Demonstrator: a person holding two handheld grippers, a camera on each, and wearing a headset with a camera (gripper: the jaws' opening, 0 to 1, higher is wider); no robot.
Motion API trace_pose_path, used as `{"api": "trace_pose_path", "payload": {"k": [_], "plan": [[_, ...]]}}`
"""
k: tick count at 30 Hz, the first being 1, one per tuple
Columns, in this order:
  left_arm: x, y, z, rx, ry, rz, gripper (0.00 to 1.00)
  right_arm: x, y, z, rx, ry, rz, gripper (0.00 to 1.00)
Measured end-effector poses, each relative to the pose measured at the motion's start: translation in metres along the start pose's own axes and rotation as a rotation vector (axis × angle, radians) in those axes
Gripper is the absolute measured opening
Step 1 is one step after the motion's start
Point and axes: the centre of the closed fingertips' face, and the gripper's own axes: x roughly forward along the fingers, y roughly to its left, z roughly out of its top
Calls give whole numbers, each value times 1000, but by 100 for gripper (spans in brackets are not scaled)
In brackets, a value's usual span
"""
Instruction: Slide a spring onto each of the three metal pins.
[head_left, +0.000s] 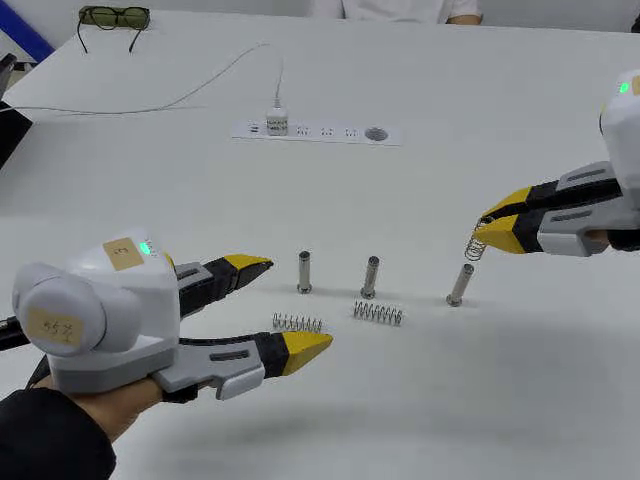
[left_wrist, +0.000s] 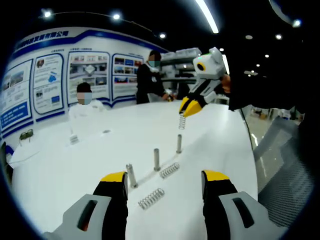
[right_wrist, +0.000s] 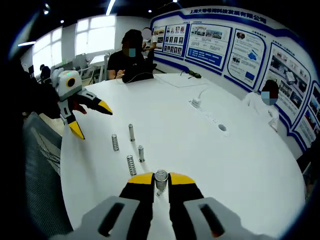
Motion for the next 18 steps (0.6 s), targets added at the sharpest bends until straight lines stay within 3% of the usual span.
{"api": "trace_pose_path", "payload": {"k": [18], "plan": [[0, 0, -6, -17, 12, 1, 60, 14, -4, -15, 38, 18, 0, 12]]}}
